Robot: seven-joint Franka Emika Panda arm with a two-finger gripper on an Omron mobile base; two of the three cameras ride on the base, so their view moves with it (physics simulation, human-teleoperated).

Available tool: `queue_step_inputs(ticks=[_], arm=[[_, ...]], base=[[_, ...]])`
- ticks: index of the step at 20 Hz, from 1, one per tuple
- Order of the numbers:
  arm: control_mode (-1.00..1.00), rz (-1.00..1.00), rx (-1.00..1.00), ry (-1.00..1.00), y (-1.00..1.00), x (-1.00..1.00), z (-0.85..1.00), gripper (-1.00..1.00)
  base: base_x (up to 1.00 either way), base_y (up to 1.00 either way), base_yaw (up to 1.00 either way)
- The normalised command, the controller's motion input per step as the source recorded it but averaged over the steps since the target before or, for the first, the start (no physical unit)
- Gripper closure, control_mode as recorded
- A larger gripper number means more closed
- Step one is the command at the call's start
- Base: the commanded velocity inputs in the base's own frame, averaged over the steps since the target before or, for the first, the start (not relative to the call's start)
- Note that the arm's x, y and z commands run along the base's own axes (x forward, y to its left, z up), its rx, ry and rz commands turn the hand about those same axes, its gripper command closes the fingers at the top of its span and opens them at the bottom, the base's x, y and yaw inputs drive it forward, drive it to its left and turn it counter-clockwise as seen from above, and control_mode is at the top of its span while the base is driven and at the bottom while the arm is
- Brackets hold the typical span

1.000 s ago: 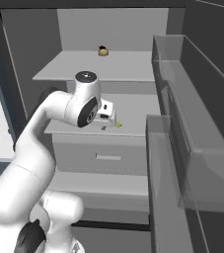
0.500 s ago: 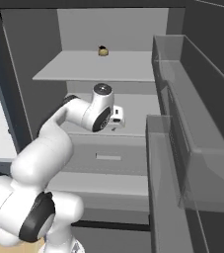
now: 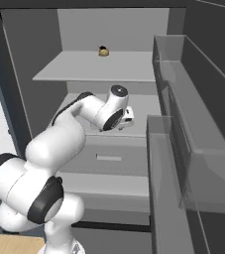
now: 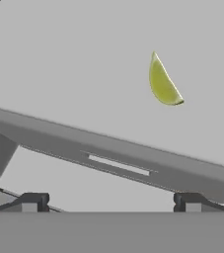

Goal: Grab a lemon wedge from the fridge and one ice cube from the ice bowl, and put them in the glass of lemonade.

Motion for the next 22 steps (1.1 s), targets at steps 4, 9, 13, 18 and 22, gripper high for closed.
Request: queue_step_inputs(ticks=[4,9,13,18,22], arm=[[-1.00,0.13,0.00,-0.01,0.00,0.40,0.00,-1.00],[-1.00,0.06,0.00,0.00,0.00,0.50,0.00,-1.00],[-1.00,0.00,0.00,0.00,0.14,0.32,-0.03,-1.00],[-1.00,0.01,0.00,0.00,0.09,0.36,-0.36,-1.00],[-1.00,0.02,0.00,0.00,0.01,0.38,-0.45,-1.00]], base=[[0.00,0.00,0.00],[0.00,0.00,0.00],[0.00,0.00,0.00],[0.00,0.00,0.00],[0.00,0.00,0.00]])
